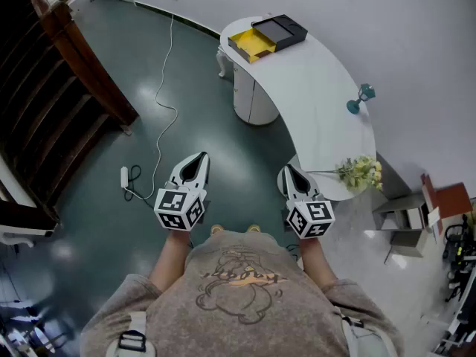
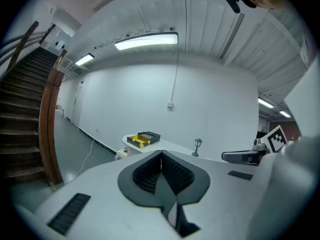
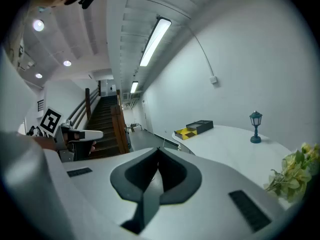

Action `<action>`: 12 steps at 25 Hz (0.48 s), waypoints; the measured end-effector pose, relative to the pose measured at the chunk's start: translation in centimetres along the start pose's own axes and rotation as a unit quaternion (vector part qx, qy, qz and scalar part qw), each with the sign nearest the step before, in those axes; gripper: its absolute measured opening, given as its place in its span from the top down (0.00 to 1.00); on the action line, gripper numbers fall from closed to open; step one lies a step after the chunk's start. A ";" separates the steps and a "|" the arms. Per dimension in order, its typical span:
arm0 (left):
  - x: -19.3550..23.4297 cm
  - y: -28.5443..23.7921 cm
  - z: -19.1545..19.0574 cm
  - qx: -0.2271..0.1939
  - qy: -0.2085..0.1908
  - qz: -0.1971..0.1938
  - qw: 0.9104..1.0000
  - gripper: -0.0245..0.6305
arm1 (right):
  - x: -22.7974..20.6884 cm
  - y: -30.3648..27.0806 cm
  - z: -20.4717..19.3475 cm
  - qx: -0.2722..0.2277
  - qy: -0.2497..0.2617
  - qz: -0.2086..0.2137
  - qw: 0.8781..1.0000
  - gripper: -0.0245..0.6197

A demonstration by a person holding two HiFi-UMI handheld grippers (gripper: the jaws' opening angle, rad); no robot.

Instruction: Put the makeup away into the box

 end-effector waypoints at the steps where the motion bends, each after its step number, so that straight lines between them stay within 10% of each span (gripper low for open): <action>1: -0.1 0.0 0.1 -0.002 -0.001 -0.001 1.000 0.93 | 0.0 -0.1 0.1 -0.001 0.003 0.001 1.000 0.96; 12: 1.3 0.8 -0.4 -0.001 0.001 -0.017 1.000 0.93 | 3.0 -0.9 -0.1 -0.004 -0.009 0.003 1.000 0.96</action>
Point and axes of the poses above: the fingertips, and each gripper's own axes: y backward along the fingers, x to its left, z out of its top, the point moved 3 cm from there along y, backward along the fingers, and after that the axes turned 6 degrees about y, right-handed, at the moved point
